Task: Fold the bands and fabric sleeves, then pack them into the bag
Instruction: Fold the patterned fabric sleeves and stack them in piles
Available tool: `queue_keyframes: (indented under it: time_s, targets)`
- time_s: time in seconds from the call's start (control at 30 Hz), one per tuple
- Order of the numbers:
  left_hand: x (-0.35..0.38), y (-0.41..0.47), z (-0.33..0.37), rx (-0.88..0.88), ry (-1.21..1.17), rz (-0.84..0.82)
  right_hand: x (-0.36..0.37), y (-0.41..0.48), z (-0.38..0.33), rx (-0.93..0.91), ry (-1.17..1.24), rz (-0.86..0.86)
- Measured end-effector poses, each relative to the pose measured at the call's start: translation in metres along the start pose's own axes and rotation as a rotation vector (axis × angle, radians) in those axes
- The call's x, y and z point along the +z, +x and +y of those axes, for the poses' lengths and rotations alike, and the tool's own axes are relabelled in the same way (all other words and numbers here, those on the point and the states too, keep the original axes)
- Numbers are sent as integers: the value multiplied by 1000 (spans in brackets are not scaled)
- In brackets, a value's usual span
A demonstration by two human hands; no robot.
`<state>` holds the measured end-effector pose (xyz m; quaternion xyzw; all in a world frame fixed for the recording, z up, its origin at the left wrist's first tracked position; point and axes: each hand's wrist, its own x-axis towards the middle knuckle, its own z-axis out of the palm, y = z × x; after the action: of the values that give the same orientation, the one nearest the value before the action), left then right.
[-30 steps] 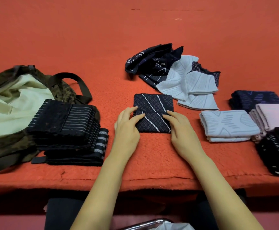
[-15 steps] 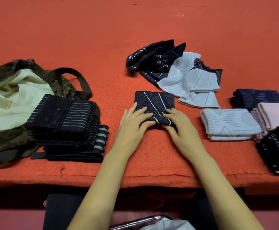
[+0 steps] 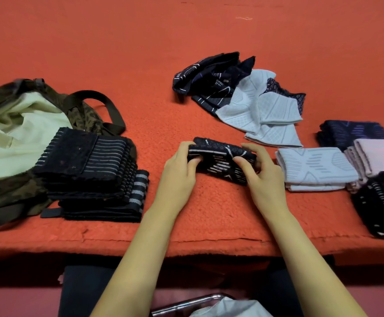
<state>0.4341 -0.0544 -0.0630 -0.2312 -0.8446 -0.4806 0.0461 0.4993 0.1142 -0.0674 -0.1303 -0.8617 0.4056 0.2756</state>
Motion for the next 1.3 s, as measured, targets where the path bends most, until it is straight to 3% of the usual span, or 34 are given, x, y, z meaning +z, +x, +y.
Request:
queue_keyframes:
  time_s: [0.17, 0.4, 0.5, 0.6, 0.77, 1.03, 1.3]
  targets:
    - [2, 0, 4, -36, 141, 72, 1, 0, 3, 15, -8, -11]
    - [11, 12, 3, -197, 298, 86, 1, -2, 0, -14, -42, -223]
    - [11, 10, 4, -189, 154, 138, 3, 0, 5, -75, -74, -219]
    - [9, 1, 1, -72, 47, 48, 6, 1, 5, -77, -197, -204]
    - [15, -2, -2, -68, 315, -27, 8, 0, 2, -86, -378, -189]
    - [16, 0, -5, -105, 346, -31, 6, 0, 3, -40, -286, -164]
    - [19, -3, -7, -80, 578, 74, 15, -1, 1, -30, -472, -121]
